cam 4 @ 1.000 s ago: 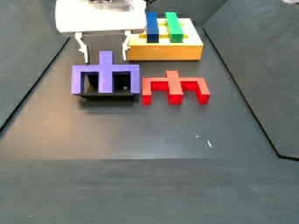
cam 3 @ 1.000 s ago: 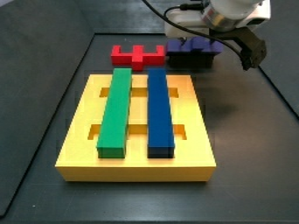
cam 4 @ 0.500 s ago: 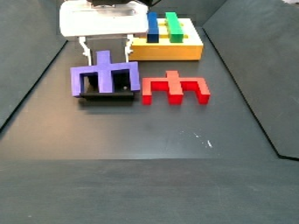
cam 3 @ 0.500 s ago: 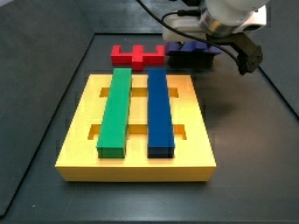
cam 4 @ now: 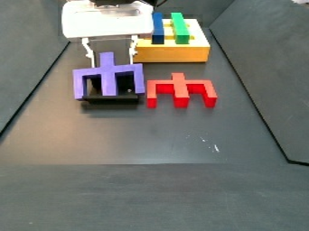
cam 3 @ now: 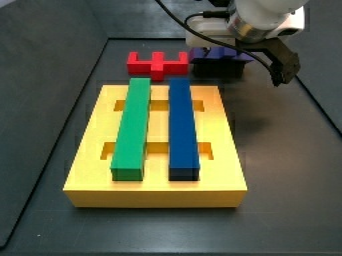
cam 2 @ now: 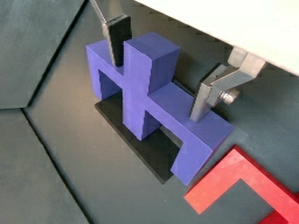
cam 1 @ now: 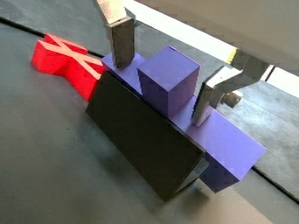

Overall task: Pick up the purple object. Move up. Place the purple object on the fixture. Regrasp the purple object. Move to above the board. Insert the purple object.
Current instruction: Regrasp the purple object.

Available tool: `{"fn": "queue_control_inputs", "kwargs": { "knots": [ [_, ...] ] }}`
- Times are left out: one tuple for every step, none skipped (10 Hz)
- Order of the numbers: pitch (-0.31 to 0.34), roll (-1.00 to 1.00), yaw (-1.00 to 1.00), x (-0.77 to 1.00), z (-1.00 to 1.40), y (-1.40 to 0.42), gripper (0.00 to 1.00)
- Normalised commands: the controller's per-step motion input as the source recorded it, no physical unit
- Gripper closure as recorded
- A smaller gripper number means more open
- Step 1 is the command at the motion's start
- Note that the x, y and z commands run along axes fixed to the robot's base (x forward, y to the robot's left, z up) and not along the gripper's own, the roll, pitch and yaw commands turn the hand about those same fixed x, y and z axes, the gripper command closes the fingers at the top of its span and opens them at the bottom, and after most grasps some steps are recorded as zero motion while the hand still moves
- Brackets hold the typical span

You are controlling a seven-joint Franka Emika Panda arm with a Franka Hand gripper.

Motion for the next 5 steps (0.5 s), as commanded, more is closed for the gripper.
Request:
{"fn": "queue_control_inputs", "kwargs": {
  "knots": [
    [0.000, 0.00, 0.00, 0.00, 0.00, 0.00, 1.00],
    [0.000, 0.00, 0.00, 0.00, 0.00, 0.00, 1.00],
    [0.000, 0.00, 0.00, 0.00, 0.00, 0.00, 1.00],
    [0.000, 0.00, 0.00, 0.00, 0.00, 0.00, 1.00],
    [0.000, 0.00, 0.00, 0.00, 0.00, 0.00, 1.00]
  ]
}}
